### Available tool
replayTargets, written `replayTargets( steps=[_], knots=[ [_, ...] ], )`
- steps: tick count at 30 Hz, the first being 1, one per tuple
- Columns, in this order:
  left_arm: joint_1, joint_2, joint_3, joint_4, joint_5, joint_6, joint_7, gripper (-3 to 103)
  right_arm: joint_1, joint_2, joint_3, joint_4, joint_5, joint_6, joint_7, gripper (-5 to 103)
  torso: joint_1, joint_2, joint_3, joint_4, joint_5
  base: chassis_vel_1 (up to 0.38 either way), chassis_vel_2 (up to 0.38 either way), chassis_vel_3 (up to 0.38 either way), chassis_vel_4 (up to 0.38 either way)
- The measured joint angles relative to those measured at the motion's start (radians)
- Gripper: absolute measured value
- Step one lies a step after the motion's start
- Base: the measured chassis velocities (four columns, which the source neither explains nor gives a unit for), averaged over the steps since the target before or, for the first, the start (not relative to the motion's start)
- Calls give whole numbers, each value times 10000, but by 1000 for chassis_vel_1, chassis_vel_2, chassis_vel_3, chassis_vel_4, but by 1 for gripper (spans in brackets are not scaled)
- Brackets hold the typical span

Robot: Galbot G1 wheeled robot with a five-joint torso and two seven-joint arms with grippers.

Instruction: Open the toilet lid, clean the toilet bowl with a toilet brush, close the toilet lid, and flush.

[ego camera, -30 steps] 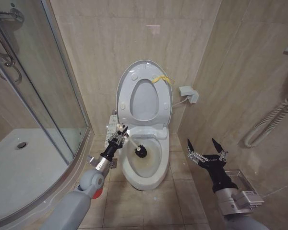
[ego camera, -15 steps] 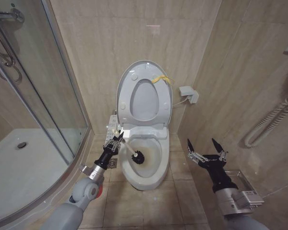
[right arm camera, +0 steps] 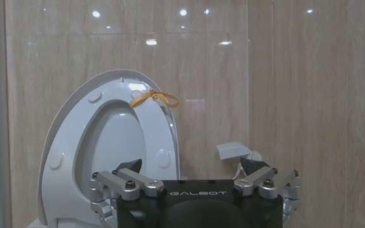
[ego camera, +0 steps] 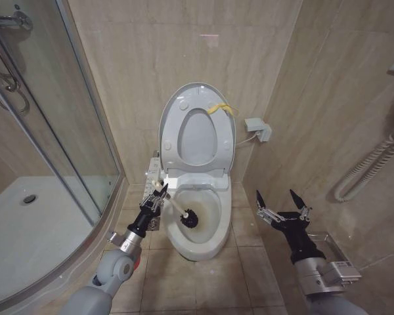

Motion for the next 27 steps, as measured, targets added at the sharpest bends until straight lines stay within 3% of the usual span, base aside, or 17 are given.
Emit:
replayTargets(
  steps=[5, 7, 12, 15, 18, 23, 26, 27],
  knots=[
    [676, 301, -613, -907, 107, 110, -419, 19, 0, 0, 0, 0, 0, 0, 0, 100, 0, 0, 0, 1, 0, 0, 0, 0, 0],
    [1318, 374, -1262, -1681, 614, 300, -1255, 19, 0, 0, 1, 0, 0, 0, 1, 100, 0, 0, 0, -1, 0, 0, 0, 0, 0],
    [2579, 280, -2490, -2881, 1159, 737, -2037, 19, 0, 0, 0, 0, 0, 0, 0, 100, 0, 0, 0, 2, 0, 0, 0, 0, 0],
    [3400, 134, -3160, -3581, 1519, 1028, -2371, 19, 0, 0, 0, 0, 0, 0, 0, 100, 0, 0, 0, 1, 0, 0, 0, 0, 0],
    [4734, -444, -4058, -4328, 2213, 1171, -2743, 19, 0, 0, 0, 0, 0, 0, 0, 100, 0, 0, 0, 1, -1, 0, 0, 0, 0],
    [5789, -955, -4764, -4287, 3129, 815, -2766, 19, 0, 0, 0, -1, 0, 0, 1, 100, -1, 1, -1, 3, 2, 0, 0, 0, 0],
    [5824, -1042, -4697, -3342, 3588, 415, -2761, 19, 0, 0, 0, 0, 0, 0, 0, 100, -1, 1, 0, 3, 3, 0, 0, 0, 0],
    [5640, -1044, -4537, -2833, 3608, 38, -2590, 19, 0, 0, 0, 0, 0, 0, 0, 100, -1, 1, 0, 3, 1, 0, 0, 0, 0]
  ],
)
